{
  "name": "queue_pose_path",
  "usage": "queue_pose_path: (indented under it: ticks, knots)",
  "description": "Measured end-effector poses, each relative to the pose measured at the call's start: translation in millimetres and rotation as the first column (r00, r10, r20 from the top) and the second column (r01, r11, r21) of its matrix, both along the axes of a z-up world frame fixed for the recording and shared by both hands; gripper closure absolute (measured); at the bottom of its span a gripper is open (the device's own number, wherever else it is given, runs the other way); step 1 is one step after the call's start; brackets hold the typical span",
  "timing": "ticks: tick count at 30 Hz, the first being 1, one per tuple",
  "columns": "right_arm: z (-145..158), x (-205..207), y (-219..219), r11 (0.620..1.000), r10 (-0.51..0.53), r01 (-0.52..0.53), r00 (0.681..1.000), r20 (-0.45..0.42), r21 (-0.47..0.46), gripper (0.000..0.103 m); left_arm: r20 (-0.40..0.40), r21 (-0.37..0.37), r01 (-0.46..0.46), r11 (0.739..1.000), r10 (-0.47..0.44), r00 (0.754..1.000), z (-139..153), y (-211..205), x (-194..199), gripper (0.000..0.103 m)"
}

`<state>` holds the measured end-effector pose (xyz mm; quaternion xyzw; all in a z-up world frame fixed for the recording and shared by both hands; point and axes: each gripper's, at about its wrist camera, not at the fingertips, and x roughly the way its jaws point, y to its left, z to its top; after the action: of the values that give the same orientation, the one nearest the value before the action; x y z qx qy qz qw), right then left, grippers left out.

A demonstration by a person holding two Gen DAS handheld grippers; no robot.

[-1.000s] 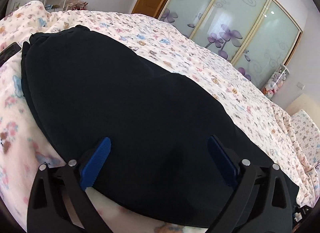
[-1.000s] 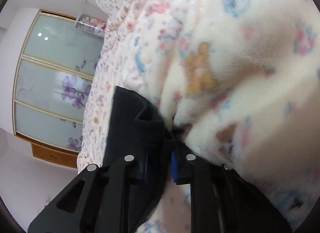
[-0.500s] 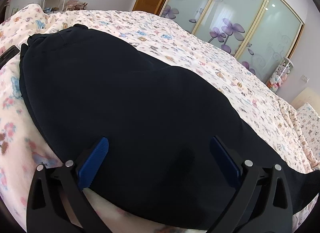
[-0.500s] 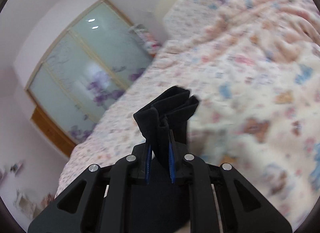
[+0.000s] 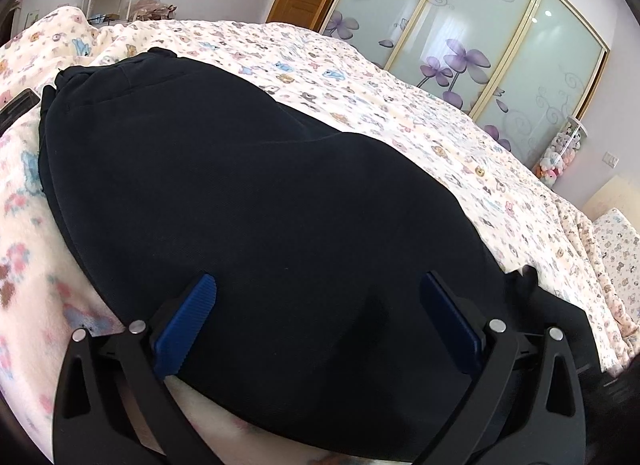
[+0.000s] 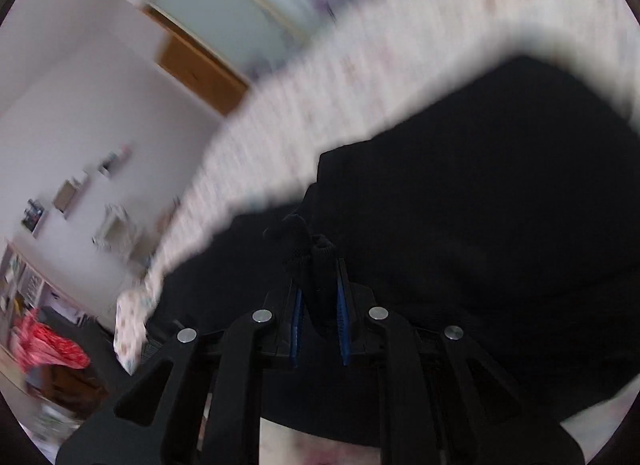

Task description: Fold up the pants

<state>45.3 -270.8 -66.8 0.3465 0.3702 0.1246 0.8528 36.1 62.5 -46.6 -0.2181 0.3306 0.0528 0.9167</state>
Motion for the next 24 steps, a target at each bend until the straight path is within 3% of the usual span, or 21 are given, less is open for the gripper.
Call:
queue_pose_path:
  ticks: [2,6,8,10,12,14,16,18,19,21,24]
  knots:
    - [-3,0,0,1.000,-0.009,0.009,1.000,-0.002,0.006,0.088,0.000,-0.003,-0.001,1.000,0.001,1.000,0,0,0,0.002]
    - [40,-9,16,0.997,0.067,-0.060,0.983,0.171,-0.049,0.088,-0.001,-0.005,-0.008,1.000,0.008,1.000,0,0,1,0.002]
    - [43,-9,37,0.989,0.137,-0.121,0.971,0.197,-0.089,0.088,0.003,-0.009,-0.008,1.000,0.008,1.000,0,2,1,0.002]
    - [28,-2,55,0.975,0.196,-0.177,0.971,0.140,-0.136,0.088,0.007,-0.017,-0.008,1.000,0.008,1.000,0,2,1,0.002]
    - [8,3,78,0.941,0.248,-0.237,0.969,0.013,-0.243,0.086,0.008,-0.018,-0.007,1.000,0.008,1.000,0,3,1,0.002]
    - [10,2,76,0.932,0.262,-0.253,0.965,0.000,-0.259,0.085,0.007,-0.020,-0.007,1.000,0.007,1.000,0,3,1,0.002]
    - [20,1,66,0.934,0.292,-0.286,0.956,-0.001,-0.213,0.074,0.008,-0.022,-0.006,1.000,0.007,1.000,0,4,1,0.002]
    - [27,-4,47,0.959,0.271,-0.265,0.961,0.051,-0.101,0.029,0.007,-0.022,-0.006,1.000,0.007,1.000,1,3,1,0.002]
    - [30,-6,44,0.968,0.246,-0.242,0.966,0.075,-0.065,0.022,0.008,-0.023,-0.007,1.000,0.007,1.000,1,3,1,0.002]
    - [35,-7,26,0.979,0.202,-0.203,0.973,0.112,-0.007,0.020,0.007,-0.022,-0.007,1.000,0.007,1.000,1,3,1,0.002]
    - [29,-5,8,0.966,0.214,-0.229,0.968,0.129,0.121,0.020,0.008,-0.024,-0.006,1.000,0.007,1.000,1,3,1,0.002]
